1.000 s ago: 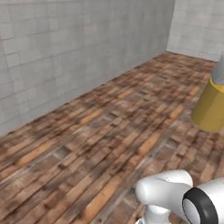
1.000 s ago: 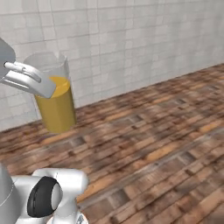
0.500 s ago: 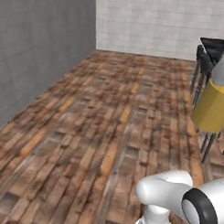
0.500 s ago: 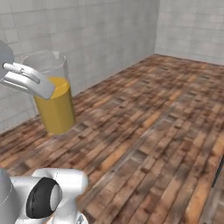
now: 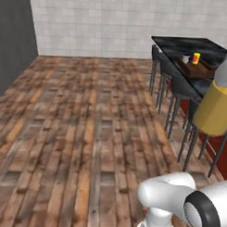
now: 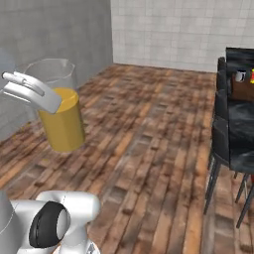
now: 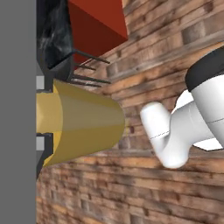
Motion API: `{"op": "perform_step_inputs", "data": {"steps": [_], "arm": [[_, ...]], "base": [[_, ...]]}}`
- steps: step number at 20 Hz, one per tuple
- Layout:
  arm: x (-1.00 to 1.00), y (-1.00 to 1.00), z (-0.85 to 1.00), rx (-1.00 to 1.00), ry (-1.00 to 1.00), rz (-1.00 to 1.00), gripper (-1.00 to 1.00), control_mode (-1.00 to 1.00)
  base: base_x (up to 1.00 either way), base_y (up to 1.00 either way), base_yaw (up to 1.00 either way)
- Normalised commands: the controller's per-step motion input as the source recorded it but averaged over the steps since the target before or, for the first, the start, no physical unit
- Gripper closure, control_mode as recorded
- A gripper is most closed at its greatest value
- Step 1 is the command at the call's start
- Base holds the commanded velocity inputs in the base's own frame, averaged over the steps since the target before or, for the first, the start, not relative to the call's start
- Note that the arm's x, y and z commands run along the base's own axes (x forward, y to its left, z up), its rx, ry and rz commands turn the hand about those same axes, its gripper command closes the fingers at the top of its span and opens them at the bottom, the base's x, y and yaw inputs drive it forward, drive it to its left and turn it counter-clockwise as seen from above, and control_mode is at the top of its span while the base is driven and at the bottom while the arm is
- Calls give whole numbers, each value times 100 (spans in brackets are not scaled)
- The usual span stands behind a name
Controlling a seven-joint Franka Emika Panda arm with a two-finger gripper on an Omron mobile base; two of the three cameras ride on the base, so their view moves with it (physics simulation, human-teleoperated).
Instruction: There is a tray on the dining counter. Grab the cup, mug, and pitcher and place them on the tray. The pitcher may be placed next to the tray if it cannot fit the tray.
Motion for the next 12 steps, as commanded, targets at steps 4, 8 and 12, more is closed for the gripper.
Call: {"op": "perform_step_inputs", "data": {"steps": [4, 8, 12], "arm": [[0, 0, 0, 0, 0, 0, 100, 100], [0, 0, 0, 0, 0, 0, 100, 100], [0, 0, 0, 0, 0, 0, 100, 100]], "base": [[100, 57, -36], [100, 70, -34], [100, 72, -34]]}}
